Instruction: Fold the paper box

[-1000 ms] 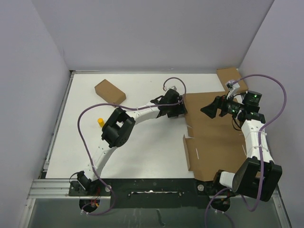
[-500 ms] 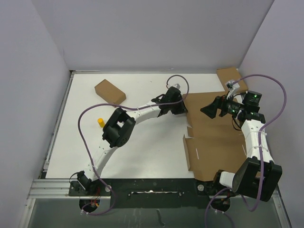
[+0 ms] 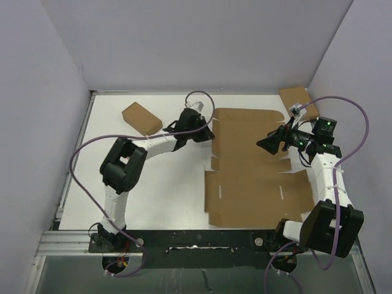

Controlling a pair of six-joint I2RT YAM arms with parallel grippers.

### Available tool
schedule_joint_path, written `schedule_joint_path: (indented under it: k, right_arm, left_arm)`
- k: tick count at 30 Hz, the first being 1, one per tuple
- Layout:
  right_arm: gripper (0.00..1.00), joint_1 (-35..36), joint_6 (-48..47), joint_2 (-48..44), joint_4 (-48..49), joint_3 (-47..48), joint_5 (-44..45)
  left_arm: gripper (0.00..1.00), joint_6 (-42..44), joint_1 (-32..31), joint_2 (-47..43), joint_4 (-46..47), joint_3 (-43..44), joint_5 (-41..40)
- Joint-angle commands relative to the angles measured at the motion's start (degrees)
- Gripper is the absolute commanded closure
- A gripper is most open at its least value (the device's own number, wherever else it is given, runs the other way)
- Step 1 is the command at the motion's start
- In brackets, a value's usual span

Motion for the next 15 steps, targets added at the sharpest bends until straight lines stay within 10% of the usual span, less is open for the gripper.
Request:
schedule_joint_path:
  k: [1, 15]
  right_arm:
    - [0.02, -0.1, -2.6, 1.3, 3.4, 0.1, -6.2]
    - [0.0, 1.2, -7.5, 23.3, -1.5, 16.6, 6.8]
  left_arm:
    - [1.0, 9.3, 7.5, -14.9, 13.8, -8.8, 8.6]
    - [1.0, 29.4, 19.2, -23.0, 16.6, -18.6, 28.9]
